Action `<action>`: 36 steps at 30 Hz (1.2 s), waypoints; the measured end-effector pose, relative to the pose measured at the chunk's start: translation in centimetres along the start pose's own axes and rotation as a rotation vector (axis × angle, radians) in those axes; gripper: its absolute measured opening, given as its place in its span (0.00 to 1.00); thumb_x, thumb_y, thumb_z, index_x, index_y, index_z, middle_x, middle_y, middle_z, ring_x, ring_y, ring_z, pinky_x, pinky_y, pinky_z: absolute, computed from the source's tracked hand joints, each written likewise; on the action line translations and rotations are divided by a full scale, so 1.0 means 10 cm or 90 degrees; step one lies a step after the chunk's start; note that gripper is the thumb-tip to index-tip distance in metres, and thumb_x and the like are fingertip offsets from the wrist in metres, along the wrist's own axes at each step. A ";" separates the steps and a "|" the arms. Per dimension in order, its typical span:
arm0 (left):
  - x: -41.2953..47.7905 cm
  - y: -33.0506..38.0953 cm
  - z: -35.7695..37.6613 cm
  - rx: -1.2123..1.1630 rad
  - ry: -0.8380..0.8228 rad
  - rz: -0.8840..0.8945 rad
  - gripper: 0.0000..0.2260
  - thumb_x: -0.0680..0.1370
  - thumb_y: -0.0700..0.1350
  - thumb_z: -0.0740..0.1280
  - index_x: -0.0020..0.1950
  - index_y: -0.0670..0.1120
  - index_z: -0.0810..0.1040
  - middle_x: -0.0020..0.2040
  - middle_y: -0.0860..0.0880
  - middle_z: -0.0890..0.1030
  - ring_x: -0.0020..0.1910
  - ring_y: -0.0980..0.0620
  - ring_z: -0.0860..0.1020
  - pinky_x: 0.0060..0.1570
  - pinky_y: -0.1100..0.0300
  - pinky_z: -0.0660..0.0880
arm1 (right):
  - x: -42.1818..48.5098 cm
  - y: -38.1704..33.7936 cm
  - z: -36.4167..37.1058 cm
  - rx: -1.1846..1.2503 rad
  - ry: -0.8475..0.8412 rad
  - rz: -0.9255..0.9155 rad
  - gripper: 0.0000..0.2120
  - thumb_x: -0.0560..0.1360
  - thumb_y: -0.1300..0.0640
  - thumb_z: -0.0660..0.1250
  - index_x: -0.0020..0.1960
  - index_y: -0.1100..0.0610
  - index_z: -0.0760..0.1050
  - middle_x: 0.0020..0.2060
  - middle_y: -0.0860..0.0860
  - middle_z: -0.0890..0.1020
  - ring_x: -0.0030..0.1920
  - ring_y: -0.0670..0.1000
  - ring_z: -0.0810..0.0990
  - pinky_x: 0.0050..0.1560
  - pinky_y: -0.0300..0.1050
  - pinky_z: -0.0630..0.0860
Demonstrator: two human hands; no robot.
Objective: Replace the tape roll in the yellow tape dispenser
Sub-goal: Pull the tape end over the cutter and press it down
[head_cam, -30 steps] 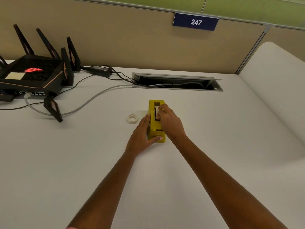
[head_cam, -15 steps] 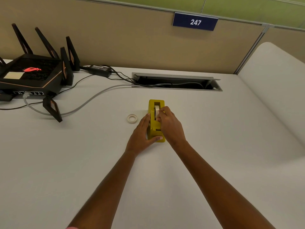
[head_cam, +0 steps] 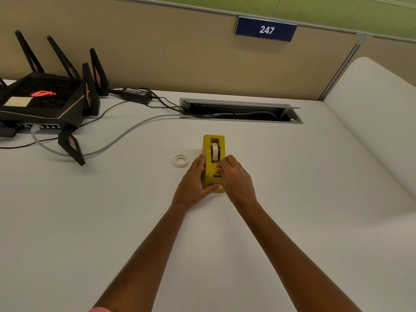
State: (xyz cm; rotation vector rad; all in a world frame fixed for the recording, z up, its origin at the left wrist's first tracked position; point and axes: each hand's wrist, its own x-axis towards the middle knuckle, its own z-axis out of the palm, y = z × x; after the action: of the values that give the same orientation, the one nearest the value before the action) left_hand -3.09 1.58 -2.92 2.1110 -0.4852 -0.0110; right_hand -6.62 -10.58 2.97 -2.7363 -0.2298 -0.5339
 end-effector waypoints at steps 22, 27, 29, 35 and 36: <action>-0.01 0.02 -0.02 -0.013 -0.006 0.003 0.54 0.58 0.79 0.51 0.73 0.44 0.51 0.75 0.45 0.57 0.73 0.47 0.58 0.70 0.49 0.63 | -0.19 -0.13 -0.04 0.020 0.062 0.000 0.05 0.69 0.67 0.69 0.43 0.68 0.76 0.39 0.64 0.81 0.34 0.60 0.80 0.30 0.45 0.78; -0.01 0.02 -0.02 -0.013 -0.006 0.003 0.54 0.58 0.79 0.51 0.73 0.44 0.51 0.75 0.44 0.57 0.74 0.47 0.58 0.70 0.50 0.63 | -0.23 -0.15 -0.04 0.015 0.068 0.000 0.05 0.68 0.67 0.69 0.42 0.68 0.76 0.38 0.64 0.81 0.33 0.60 0.80 0.28 0.45 0.77; -0.01 0.02 -0.02 -0.015 -0.008 0.003 0.54 0.58 0.79 0.52 0.73 0.44 0.50 0.75 0.44 0.57 0.74 0.47 0.58 0.70 0.49 0.63 | -0.24 -0.14 -0.03 0.010 0.072 -0.001 0.04 0.69 0.67 0.69 0.42 0.68 0.76 0.38 0.64 0.81 0.33 0.59 0.80 0.28 0.45 0.77; -0.01 0.02 -0.03 -0.017 -0.008 0.001 0.54 0.58 0.79 0.52 0.73 0.44 0.50 0.75 0.45 0.56 0.74 0.47 0.57 0.71 0.49 0.62 | -0.28 -0.15 0.00 0.005 0.086 0.008 0.03 0.70 0.67 0.68 0.42 0.68 0.76 0.37 0.63 0.81 0.31 0.59 0.80 0.26 0.45 0.78; -0.01 0.02 -0.03 -0.016 -0.008 0.001 0.54 0.58 0.79 0.52 0.73 0.45 0.50 0.75 0.45 0.57 0.74 0.47 0.58 0.71 0.49 0.62 | -0.28 -0.15 0.00 0.002 0.090 0.006 0.04 0.69 0.67 0.69 0.42 0.68 0.76 0.37 0.63 0.81 0.31 0.58 0.80 0.26 0.44 0.78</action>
State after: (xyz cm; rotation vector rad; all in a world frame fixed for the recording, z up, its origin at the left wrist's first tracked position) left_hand -3.24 1.74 -2.63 2.0870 -0.4918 -0.0293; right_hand -9.52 -9.45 2.27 -2.6815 -0.1823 -0.7195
